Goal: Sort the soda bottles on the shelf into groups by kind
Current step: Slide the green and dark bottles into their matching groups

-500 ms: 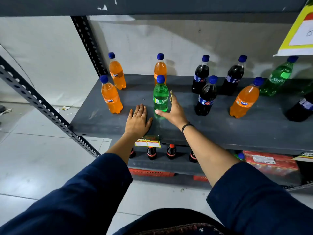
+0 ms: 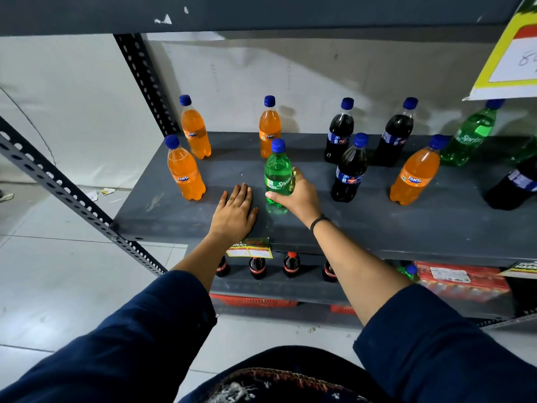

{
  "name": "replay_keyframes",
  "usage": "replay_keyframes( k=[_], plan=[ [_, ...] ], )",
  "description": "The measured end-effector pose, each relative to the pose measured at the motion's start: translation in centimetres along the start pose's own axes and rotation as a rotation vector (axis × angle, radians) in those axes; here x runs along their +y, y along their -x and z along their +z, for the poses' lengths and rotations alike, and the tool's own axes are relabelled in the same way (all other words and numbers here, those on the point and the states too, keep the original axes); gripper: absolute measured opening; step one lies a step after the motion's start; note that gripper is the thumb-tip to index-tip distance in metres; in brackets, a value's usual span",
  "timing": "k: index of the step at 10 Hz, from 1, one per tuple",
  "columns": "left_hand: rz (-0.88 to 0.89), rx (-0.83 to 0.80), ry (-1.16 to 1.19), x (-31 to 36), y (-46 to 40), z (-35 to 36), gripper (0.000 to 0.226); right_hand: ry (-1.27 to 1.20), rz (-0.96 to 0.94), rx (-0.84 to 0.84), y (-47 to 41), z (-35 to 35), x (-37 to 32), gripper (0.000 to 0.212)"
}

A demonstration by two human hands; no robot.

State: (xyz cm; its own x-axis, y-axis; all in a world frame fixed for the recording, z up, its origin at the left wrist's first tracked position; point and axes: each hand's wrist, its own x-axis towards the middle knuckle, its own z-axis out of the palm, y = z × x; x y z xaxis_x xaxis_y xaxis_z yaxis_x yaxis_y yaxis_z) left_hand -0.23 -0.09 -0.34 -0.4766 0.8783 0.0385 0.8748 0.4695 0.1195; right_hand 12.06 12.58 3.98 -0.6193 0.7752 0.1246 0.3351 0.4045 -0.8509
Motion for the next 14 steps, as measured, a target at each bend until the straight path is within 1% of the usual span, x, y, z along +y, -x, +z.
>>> replay_keyframes(
  k=[2,3,4,5,6,7,8,9,12,13,14],
  plan=[
    [-0.028,-0.024,0.019,0.3,0.0,-0.3,0.058,-0.005,0.019,0.072,3.0,-2.4,1.3,0.054],
    [-0.036,-0.023,0.028,0.4,-0.1,-0.4,0.058,-0.081,0.033,0.160,5.5,-4.5,2.1,0.055],
    [-0.040,-0.017,0.037,0.3,0.0,-0.4,0.058,-0.071,0.032,0.246,7.1,-6.5,2.9,0.054],
    [-0.042,0.004,0.046,0.2,0.0,-0.3,0.058,-0.020,0.067,0.379,8.9,-10.5,4.7,0.055],
    [-0.039,0.017,0.045,0.3,0.0,-0.2,0.058,-0.014,0.100,0.467,9.5,-13.2,5.9,0.051],
    [-0.036,0.016,0.047,0.3,-0.1,-0.2,0.058,-0.002,0.172,0.558,9.0,-16.1,7.5,0.048],
    [-0.036,0.019,0.050,0.2,-0.1,-0.2,0.058,-0.005,0.205,0.571,8.3,-16.8,8.4,0.049],
    [-0.038,0.018,0.053,0.1,-0.1,-0.1,0.058,0.041,0.221,0.532,7.7,-16.5,9.4,0.051],
    [-0.039,0.011,0.045,0.1,0.0,-0.1,0.058,0.067,0.149,0.520,7.8,-15.7,9.9,0.049],
    [-0.039,0.007,0.045,0.1,-0.1,-0.1,0.058,0.050,0.129,0.508,8.1,-15.6,9.9,0.051],
    [-0.037,0.007,0.050,0.1,-0.1,-0.1,0.058,0.012,0.120,0.503,8.5,-15.6,10.0,0.059]
  ],
)
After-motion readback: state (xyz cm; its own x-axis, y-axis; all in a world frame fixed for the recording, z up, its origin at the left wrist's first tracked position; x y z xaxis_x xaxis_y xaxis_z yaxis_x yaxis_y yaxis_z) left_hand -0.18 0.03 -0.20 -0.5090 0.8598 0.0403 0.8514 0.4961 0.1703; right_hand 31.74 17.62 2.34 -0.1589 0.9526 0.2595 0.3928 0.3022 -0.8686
